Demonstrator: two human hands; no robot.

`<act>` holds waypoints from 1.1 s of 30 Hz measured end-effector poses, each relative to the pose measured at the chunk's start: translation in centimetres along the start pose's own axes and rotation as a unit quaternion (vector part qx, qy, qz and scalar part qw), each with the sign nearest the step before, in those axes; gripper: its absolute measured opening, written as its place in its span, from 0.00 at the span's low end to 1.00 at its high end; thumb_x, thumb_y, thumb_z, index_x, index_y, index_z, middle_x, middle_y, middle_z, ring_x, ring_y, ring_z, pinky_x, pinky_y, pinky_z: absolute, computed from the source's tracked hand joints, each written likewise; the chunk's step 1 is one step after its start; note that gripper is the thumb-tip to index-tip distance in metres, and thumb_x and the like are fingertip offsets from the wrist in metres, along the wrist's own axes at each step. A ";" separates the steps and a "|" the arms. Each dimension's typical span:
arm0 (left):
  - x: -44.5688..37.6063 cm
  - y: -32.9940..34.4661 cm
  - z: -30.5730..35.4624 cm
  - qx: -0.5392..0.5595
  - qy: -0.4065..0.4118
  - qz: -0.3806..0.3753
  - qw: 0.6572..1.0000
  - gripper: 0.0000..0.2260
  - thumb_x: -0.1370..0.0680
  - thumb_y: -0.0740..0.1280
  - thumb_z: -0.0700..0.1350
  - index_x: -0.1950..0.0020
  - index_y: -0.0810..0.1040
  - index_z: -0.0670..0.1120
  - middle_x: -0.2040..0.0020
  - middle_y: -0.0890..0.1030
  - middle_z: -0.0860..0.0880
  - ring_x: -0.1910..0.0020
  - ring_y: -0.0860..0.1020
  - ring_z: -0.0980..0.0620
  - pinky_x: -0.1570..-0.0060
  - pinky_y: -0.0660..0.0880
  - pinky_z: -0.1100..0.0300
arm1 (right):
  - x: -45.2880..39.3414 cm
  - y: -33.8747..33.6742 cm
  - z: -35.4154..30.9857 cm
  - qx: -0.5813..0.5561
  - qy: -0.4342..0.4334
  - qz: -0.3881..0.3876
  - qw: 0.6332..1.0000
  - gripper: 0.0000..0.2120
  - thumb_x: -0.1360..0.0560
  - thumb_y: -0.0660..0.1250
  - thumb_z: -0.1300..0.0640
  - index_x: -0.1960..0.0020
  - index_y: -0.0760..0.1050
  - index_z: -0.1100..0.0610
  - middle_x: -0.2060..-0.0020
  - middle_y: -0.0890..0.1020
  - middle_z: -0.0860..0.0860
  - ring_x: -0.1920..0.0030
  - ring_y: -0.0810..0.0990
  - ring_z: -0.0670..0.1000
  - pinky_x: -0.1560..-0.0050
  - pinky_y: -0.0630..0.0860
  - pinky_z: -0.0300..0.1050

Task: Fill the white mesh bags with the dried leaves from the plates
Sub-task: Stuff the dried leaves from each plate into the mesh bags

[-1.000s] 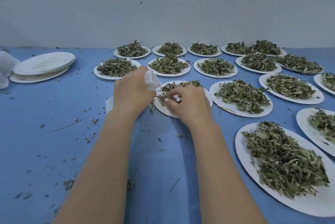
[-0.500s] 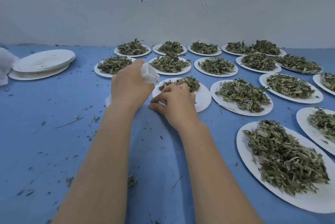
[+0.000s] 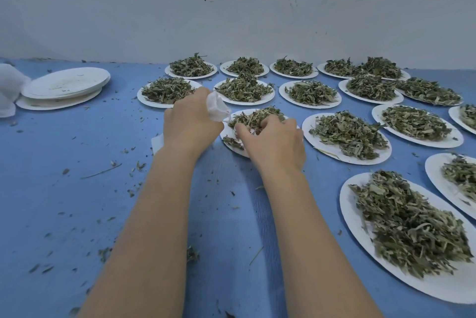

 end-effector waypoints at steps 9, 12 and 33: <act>0.0 0.4 -0.9 0.042 -0.020 -0.006 0.999 0.12 0.31 0.68 0.42 0.48 0.71 0.46 0.62 0.71 0.52 0.57 0.71 0.46 0.62 0.70 0.55 | 0.2 0.6 -0.7 0.025 -0.004 -0.039 0.999 0.27 0.27 0.64 0.38 0.40 0.72 0.58 0.40 0.68 0.55 0.42 0.72 0.57 0.48 0.68 0.47; 0.0 0.5 -1.0 0.041 -0.019 -0.008 0.999 0.12 0.31 0.67 0.41 0.49 0.71 0.47 0.62 0.70 0.53 0.58 0.71 0.46 0.64 0.67 0.57 | 0.0 0.5 -0.5 0.012 -0.020 -0.026 0.999 0.17 0.22 0.60 0.48 0.39 0.73 0.58 0.40 0.70 0.56 0.43 0.73 0.57 0.53 0.66 0.45; 0.2 1.7 -0.4 -0.009 0.024 -0.032 0.999 0.13 0.30 0.66 0.41 0.46 0.72 0.47 0.52 0.77 0.48 0.52 0.74 0.45 0.54 0.73 0.50 | -1.1 -0.5 0.3 -0.083 -0.054 -0.032 0.995 0.09 0.23 0.63 0.62 0.52 0.83 0.61 0.55 0.84 0.57 0.53 0.81 0.55 0.53 0.77 0.45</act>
Point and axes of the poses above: each hand's wrist, its own x-axis away from the middle knuckle, its own y-axis out of the palm, z = x × y, the point moved 2 cm from there along -x, towards the middle knuckle
